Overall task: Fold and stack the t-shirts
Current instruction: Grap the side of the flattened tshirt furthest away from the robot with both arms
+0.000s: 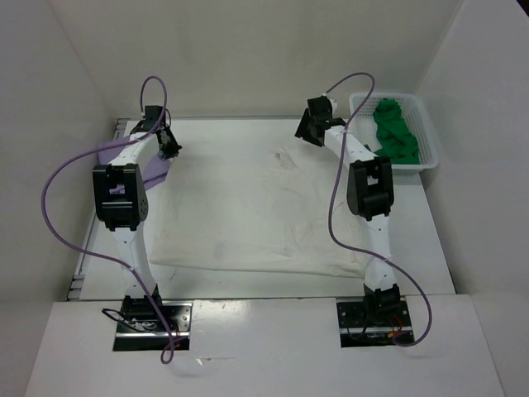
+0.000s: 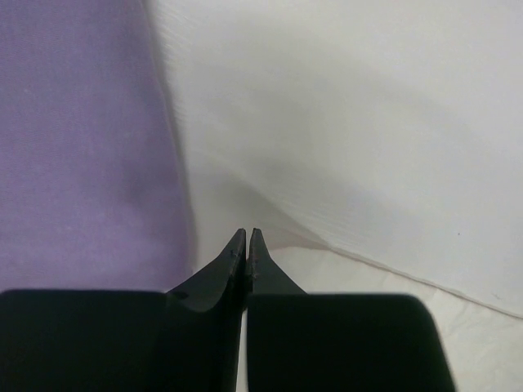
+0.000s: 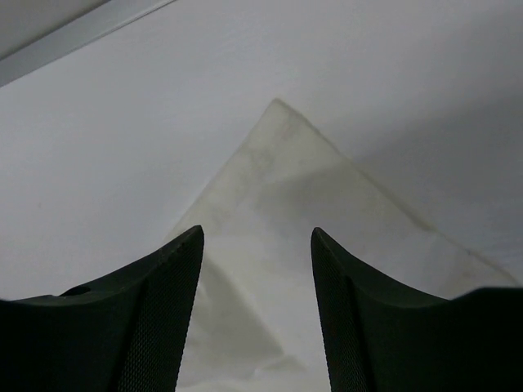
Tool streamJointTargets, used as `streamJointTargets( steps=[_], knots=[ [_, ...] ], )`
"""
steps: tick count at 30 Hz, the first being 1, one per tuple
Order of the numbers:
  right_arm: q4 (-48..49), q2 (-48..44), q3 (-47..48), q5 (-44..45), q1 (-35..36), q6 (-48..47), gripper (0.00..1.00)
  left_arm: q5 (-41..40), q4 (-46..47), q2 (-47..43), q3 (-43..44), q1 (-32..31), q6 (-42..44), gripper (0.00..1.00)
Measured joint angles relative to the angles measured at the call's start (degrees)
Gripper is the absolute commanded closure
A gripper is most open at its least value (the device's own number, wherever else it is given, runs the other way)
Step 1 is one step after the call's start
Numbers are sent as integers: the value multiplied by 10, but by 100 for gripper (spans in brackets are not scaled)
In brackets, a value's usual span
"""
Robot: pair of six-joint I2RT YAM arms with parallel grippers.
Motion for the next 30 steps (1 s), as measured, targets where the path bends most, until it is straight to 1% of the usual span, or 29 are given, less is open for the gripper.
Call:
streamJointTargets(
  steps=[1,4,7,8,11,15,17,22,26,27,29,30],
  knots=[
    [-8,23,29,7,0,-4,38,3,1,0,0,0,0,100],
    [-46,111,161,32,0,-14,38,13,3,0,-4,0,-2,100],
    [-92,217,339,56,1,-28,38,21,3,0,-8,-3,-3,100],
    [-98,236,369,60,1,-32,40,23,3,0,-8,-3,-3,100],
    [-118,250,382,65,2,-39,46,25,3,0,-8,-4,-4,100],
    [-128,259,389,64,2,-45,46,28,3,0,-8,-4,-4,100],
    [-129,263,391,59,2,-48,49,30,3,0,-8,-5,-4,100],
    [-127,266,392,46,2,-52,50,31,3,0,-9,-10,-4,100],
    [-128,273,403,32,2,-56,68,33,4,0,-9,-16,-4,100],
    [-127,275,404,29,2,-57,75,33,5,0,-10,-18,-4,100],
    [-128,276,407,21,2,-59,81,34,7,0,-12,-19,-4,100],
    [-128,277,407,18,2,-59,86,35,7,0,-14,-20,-4,100]
  ],
)
